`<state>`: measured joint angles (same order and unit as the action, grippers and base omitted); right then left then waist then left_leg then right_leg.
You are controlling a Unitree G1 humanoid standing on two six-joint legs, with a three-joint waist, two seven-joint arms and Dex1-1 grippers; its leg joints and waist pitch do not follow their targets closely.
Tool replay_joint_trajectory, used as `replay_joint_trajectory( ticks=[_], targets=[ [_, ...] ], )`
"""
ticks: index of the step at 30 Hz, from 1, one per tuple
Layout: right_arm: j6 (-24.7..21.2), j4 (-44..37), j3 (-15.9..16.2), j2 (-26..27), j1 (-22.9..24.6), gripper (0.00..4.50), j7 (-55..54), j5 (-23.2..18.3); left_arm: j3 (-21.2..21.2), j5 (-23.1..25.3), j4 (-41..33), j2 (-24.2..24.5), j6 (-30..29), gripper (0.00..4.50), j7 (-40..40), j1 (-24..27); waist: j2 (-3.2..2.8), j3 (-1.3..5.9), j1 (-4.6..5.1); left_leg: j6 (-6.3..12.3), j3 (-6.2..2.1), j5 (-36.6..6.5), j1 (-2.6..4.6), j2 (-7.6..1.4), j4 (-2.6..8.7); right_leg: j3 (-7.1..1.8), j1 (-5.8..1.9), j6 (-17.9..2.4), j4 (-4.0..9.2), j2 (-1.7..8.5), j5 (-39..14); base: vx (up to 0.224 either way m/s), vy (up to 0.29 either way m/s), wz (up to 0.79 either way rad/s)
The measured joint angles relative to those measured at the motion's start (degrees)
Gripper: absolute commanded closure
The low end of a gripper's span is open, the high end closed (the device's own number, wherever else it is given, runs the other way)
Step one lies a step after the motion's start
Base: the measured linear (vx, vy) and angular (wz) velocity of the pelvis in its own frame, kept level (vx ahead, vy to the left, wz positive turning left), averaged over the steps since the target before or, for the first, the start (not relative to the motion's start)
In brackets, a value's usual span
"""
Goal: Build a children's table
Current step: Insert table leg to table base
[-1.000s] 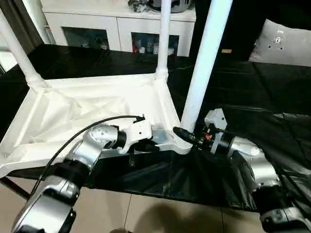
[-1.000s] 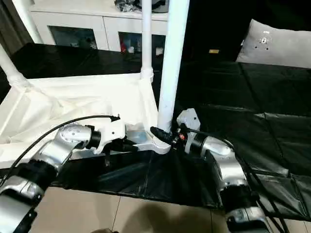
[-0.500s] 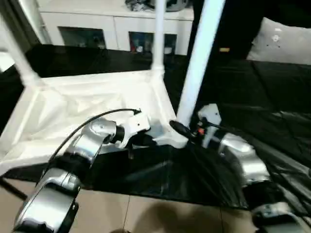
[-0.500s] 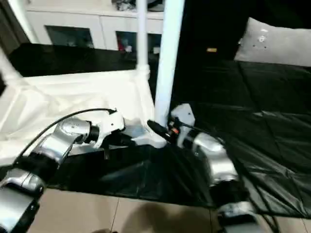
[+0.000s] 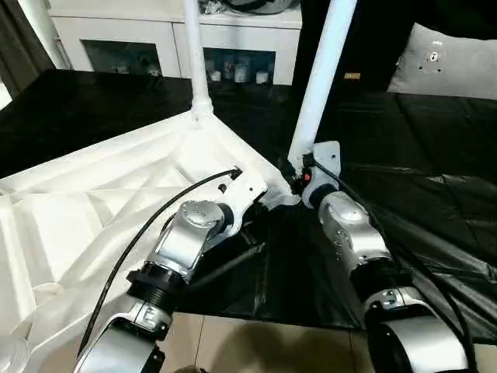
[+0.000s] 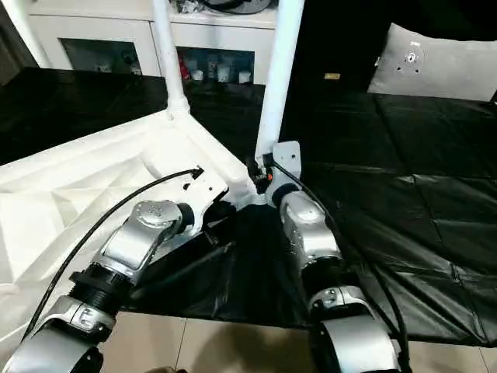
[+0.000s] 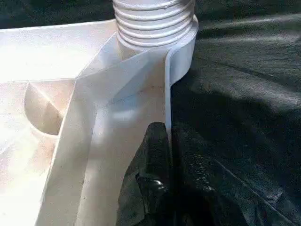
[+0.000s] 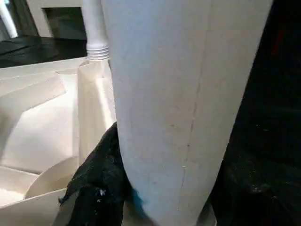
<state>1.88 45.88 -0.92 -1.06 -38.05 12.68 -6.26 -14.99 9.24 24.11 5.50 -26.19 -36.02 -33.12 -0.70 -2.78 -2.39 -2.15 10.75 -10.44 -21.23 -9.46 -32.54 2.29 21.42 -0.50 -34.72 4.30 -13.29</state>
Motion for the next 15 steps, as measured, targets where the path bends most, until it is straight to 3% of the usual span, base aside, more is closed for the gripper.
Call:
replay_joint_trajectory(
  ticks=[3,4,5,15],
  targets=[
    [0.4,1.6,-0.1,0.2,-1.0,2.60,0.1,0.0,0.0,0.6,-0.6,0.2,-0.2,4.50,0.1,0.2,0.04,-0.02,0.39,0.00,0.00,0.0,-0.03,0.00,0.00,0.00,0.02,0.0,0.04,0.00,0.0,0.000,0.000,0.00],
    [0.7,2.1,-0.1,0.2,-1.3,2.04,0.3,0.0,0.0,0.6,-0.6,0.3,-0.2,4.50,0.1,0.3,0.08,-0.03,0.49,0.00,0.00,0.0,-0.02,0.00,0.00,0.01,0.01,0.0,0.04,0.00,0.0,0.000,0.000,0.00],
    [0.8,2.4,0.0,0.2,-1.4,2.04,0.4,-0.1,0.0,0.6,-0.6,0.4,-0.2,4.50,0.1,0.3,0.11,-0.05,0.52,0.00,0.00,0.0,-0.01,0.00,0.01,0.00,0.01,0.0,0.04,0.00,0.0,0.000,0.000,0.00],
    [0.9,5.1,-1.0,-0.5,-0.4,1.21,2.3,-0.2,-1.0,0.1,-0.5,1.2,1.0,4.50,-0.5,-0.4,0.08,-0.12,-0.37,0.00,0.03,0.0,-0.09,0.00,0.37,0.15,0.03,0.0,0.36,0.00,0.0,0.000,0.000,0.00]
  ],
)
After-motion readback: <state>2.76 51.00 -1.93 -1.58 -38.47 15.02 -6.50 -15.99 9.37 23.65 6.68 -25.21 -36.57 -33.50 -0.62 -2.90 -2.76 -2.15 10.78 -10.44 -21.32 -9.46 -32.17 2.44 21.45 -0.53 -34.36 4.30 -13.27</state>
